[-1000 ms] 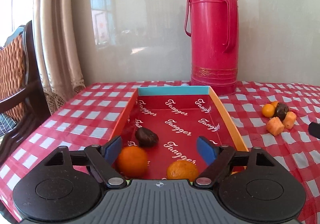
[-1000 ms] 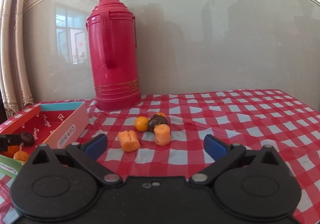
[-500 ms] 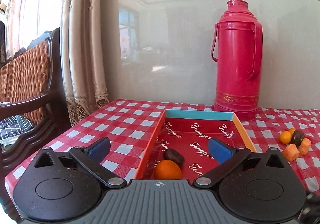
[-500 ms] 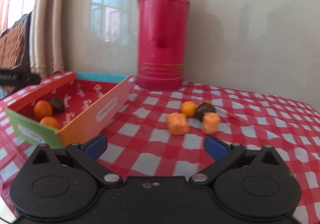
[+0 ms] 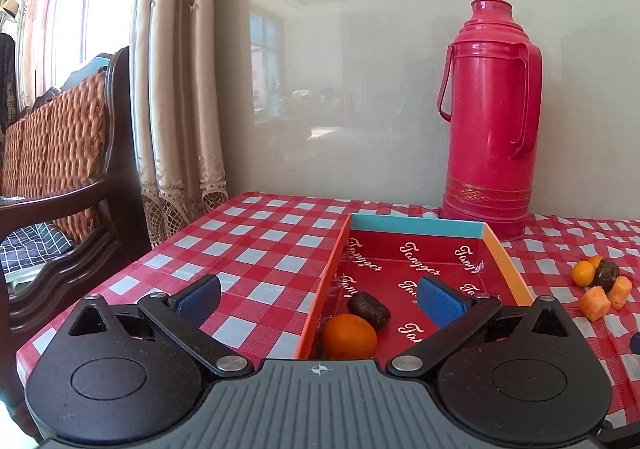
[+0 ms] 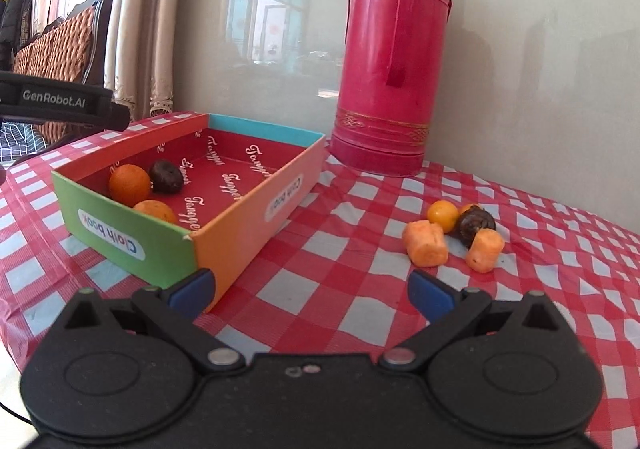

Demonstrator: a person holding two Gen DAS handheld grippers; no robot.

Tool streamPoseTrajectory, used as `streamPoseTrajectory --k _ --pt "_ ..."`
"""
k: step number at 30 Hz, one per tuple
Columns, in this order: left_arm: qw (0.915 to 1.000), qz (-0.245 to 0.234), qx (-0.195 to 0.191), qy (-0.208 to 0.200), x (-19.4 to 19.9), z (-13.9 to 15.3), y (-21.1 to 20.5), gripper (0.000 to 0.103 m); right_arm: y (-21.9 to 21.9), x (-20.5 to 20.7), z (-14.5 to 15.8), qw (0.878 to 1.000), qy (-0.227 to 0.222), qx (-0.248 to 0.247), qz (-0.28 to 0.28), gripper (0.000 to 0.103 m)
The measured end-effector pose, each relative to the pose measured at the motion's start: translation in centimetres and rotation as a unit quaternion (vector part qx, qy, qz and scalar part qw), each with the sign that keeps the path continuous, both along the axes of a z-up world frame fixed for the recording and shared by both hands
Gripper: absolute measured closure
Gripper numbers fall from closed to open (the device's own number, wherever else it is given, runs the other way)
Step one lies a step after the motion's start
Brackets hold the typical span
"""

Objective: Organize fruits
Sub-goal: 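Reach the right gripper to the orange carrot chunk, then grasp the carrot chunk with the right gripper, drop it into the box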

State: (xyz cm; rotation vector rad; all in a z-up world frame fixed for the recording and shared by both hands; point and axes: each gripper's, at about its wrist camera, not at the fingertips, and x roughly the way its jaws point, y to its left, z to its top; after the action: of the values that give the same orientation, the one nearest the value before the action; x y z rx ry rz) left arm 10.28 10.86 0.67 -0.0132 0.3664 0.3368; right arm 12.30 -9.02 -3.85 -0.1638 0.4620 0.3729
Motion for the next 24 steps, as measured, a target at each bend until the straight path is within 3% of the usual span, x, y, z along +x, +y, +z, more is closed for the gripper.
streamPoseTrajectory --k 5,15,20,24 --pt "1.0 0.001 0.0 0.0 0.0 -0.1 0.2 0.0 1.0 -0.8 0.2 0.999 -0.019 -0.013 0.035 0.006" --pt "0.9997 0.024 0.006 -0.001 -0.6 -0.6 2.0 0.0 -2.7 4.6 1.2 0.995 -0.007 0.014 -0.097 0.008" --pt "0.9986 0.053 -0.001 0.0 -0.8 -0.9 4.2 0.0 -2.7 7.6 0.5 0.994 0.016 -0.002 -0.107 0.028" --pt "0.9972 0.073 -0.017 0.001 -1.0 -1.2 6.0 0.0 -2.8 9.4 0.1 0.993 0.04 0.0 -0.111 0.033"
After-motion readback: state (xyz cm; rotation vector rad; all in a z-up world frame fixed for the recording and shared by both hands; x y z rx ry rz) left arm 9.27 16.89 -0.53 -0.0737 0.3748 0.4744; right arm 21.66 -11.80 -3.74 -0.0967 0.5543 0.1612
